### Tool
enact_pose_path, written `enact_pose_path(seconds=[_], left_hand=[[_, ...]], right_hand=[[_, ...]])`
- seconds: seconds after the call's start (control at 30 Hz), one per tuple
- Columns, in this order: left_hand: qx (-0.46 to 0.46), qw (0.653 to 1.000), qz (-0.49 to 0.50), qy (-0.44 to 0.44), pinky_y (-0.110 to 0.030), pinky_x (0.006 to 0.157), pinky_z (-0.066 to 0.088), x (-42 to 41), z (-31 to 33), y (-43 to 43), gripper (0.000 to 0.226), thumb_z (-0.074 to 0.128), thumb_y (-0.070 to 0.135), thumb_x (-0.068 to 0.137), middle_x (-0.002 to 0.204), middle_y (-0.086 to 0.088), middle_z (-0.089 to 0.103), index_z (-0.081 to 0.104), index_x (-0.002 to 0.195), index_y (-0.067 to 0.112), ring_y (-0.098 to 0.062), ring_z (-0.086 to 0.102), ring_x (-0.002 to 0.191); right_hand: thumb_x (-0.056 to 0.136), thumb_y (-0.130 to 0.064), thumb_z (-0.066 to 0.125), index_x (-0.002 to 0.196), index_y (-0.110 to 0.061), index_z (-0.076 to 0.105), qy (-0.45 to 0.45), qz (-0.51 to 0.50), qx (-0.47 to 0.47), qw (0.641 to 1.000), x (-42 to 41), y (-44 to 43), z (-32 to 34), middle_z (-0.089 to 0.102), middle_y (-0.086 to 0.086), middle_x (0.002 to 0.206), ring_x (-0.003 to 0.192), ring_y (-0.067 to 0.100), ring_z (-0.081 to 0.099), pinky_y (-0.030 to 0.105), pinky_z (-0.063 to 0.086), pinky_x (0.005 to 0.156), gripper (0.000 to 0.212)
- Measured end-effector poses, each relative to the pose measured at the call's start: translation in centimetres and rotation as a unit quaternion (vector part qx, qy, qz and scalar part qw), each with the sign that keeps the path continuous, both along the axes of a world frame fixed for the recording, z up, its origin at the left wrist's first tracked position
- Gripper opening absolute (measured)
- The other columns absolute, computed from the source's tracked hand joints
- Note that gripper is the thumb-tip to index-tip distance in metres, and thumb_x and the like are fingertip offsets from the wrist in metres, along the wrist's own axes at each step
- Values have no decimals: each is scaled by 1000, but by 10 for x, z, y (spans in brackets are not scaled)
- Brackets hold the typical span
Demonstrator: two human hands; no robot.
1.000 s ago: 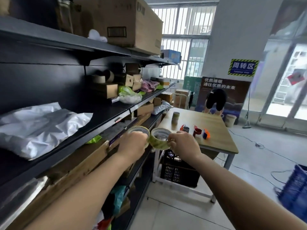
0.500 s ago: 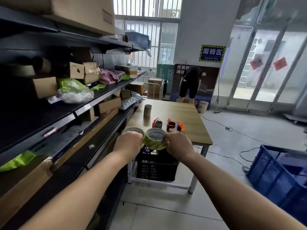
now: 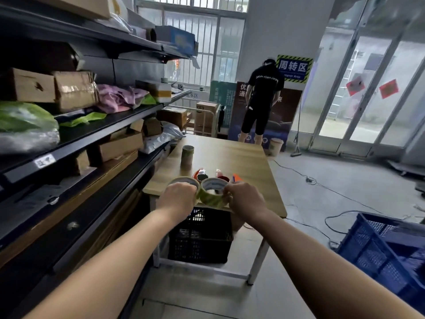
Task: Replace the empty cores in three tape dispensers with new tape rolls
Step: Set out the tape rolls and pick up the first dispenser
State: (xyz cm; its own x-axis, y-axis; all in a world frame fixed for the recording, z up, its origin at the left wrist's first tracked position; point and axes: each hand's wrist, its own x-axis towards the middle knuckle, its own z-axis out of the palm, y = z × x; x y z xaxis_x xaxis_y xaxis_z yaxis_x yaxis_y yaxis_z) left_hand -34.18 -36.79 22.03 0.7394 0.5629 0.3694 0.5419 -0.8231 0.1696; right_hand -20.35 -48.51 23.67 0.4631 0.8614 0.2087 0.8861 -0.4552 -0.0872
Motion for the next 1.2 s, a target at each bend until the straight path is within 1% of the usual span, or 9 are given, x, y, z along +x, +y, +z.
enact_pose_path(seconds=[0.17,0.33,0.47,0.57,0.73,0.83,1.0,1.1,1.2], left_hand=[[-18,1000,-4,15,-34,74,51,58,-13,54,20,48,10,90,93,-3,67,67,90,17,-24,62,91],[-5,998,-31,46,-36,80,52,118,-13,117,26,44,9,89,105,-5,66,67,101,14,-27,60,99],[-11,997,-48,56,-35,79,52,166,-11,168,23,46,15,91,101,-5,68,69,97,14,-24,62,95],[-20,996,-57,62,-35,78,52,198,-12,200,20,49,18,91,101,-5,68,69,96,15,-24,62,95],[-22,995,-66,78,-32,78,48,247,-24,241,22,48,12,90,106,-5,67,67,99,15,-24,61,100],[-23,994,-70,79,-32,78,46,279,-35,266,22,46,15,91,106,-6,67,67,99,14,-24,61,100],[-24,994,-64,85,-28,71,41,341,-57,308,23,46,18,93,106,-3,67,66,104,17,-22,61,100],[-29,995,-53,82,-29,72,46,382,-71,338,19,49,17,92,100,-3,68,67,99,17,-21,62,93],[-51,993,-42,95,-35,74,52,418,-83,361,17,51,17,91,96,-3,67,67,95,18,-22,62,90]], right_hand=[[91,-10,53,114,-24,68,2,-4,-8,1000,52,48,-10,62,6,123,109,29,61,34,47,89,30],[90,-11,53,112,-24,67,6,-18,-25,1000,106,109,-11,65,6,113,105,31,62,38,52,83,29],[91,-16,55,116,-23,66,24,-30,-33,999,148,154,-7,64,7,113,103,30,62,41,52,86,28],[92,-14,52,114,-22,67,19,-44,-34,998,179,184,-11,65,6,112,100,29,63,39,52,84,28],[93,-14,48,116,-24,66,28,-57,-50,997,229,226,-26,65,5,113,103,28,63,36,50,84,30],[93,-15,50,116,-26,65,43,-59,-58,996,263,251,-38,63,4,115,105,28,62,35,48,83,30],[94,-16,50,117,-27,65,50,-48,-61,996,327,296,-59,63,5,115,105,28,61,38,50,87,30],[92,-15,51,116,-28,65,61,-42,-61,995,370,326,-73,64,6,115,105,31,62,38,51,86,31],[92,-13,50,117,-26,65,62,-31,-73,995,410,353,-86,63,7,116,106,32,61,37,50,83,32]])
